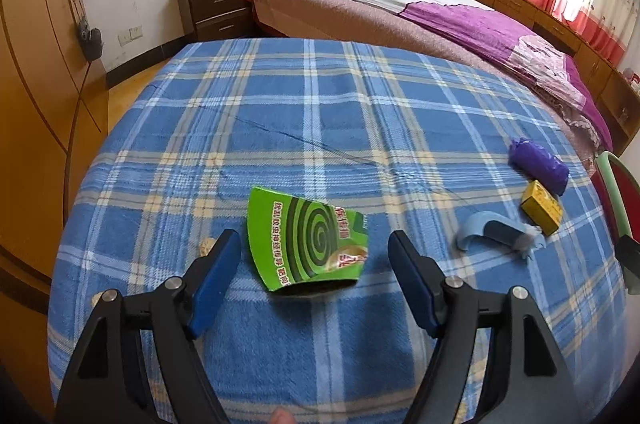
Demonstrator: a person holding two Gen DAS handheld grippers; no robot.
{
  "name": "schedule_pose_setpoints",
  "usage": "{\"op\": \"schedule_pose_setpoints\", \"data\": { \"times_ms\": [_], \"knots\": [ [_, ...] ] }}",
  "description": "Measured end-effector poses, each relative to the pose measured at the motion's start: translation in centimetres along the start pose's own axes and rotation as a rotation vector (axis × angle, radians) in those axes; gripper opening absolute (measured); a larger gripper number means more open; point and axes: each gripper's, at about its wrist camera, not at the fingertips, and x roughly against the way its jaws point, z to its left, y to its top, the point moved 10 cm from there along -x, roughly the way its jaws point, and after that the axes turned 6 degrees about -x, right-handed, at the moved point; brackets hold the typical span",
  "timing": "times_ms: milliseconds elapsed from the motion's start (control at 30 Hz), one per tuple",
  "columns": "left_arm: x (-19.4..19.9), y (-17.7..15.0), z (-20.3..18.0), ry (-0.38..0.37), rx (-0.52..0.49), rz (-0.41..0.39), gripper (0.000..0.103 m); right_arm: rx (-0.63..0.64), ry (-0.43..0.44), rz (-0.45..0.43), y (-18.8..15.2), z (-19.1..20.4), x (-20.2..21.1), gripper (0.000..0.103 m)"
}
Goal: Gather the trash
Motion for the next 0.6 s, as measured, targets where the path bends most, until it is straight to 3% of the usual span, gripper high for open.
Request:
{"op": "schedule_pose_setpoints", "data": {
  "times_ms": [133, 300, 400, 600],
  "knots": [
    [-0.2, 0.2, 0.2, 0.001, 0.011, 0.002, 0.076, 0.014, -0.002, 0.022, 0.3, 0.6, -1.8, 0.075],
    [-0.1, 0.1, 0.1, 0.042, -0.03, -0.002, 0.063, 0.048, -0.003, 0.045, 0.4, 1.7, -3.9, 0.075],
    [-0.1, 0.1, -0.4, 0.025, -0.041, -0.003, 0.063, 0.082, -0.006, 0.05, 0.4, 2.6, -5.0, 0.074],
    [0.5, 0.3, -0.7, -0.024, -0.023, -0.016, 0.062, 0.116, -0.01, 0.053, 0.5, 3.6, -6.5, 0.059]
  ]
}}
